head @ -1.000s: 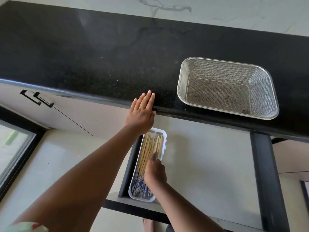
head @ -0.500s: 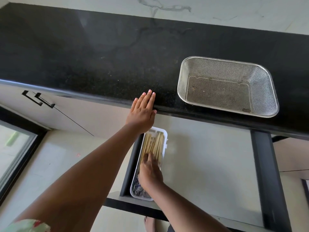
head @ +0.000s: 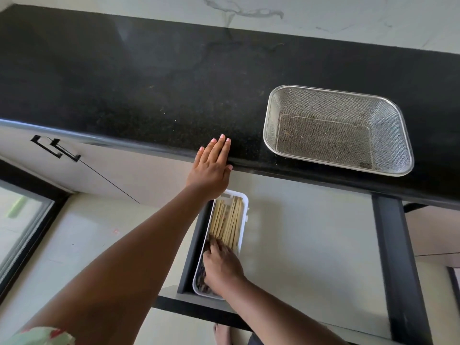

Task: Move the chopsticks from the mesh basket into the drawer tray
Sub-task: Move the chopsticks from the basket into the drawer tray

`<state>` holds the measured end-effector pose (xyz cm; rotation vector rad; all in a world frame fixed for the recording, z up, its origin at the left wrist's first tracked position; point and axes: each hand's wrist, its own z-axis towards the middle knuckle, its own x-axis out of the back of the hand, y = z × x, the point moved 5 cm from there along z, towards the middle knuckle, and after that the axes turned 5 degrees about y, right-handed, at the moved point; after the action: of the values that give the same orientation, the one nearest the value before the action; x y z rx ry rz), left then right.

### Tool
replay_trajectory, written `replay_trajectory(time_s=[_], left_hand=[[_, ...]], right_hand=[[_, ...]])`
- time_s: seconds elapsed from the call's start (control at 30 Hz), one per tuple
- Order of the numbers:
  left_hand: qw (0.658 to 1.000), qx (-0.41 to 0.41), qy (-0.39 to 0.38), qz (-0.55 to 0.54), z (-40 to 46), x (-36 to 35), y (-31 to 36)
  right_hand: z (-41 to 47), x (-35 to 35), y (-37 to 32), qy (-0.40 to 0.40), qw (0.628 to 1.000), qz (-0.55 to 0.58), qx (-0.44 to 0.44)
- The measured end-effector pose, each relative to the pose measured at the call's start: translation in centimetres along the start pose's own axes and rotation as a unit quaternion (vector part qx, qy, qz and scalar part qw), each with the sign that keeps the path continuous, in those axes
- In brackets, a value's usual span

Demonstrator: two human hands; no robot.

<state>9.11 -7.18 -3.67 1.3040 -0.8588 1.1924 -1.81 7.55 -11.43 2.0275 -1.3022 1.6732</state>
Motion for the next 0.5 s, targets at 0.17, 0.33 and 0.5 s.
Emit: replay_trajectory(time_s=[0.17, 0.33, 0.5], left_hand=[[1.000, 0.000, -0.001, -0.002, 0.0, 0.0, 0.0], [1.000, 0.001, 0.001, 0.002, 0.0, -0.2, -0.1], [1.000, 0.000, 0.001, 0.002, 0.0, -0.2, 0.0]], right_hand=[[0.4, 0.6, 0.4, -0.005, 0.999, -0.031, 0.030], [0.2, 1.0, 1.4, -0.020, 0.998, -0.055, 0.024], [-0.1, 0.8, 1.4, -0.019, 1.000, -0.017, -0.010]])
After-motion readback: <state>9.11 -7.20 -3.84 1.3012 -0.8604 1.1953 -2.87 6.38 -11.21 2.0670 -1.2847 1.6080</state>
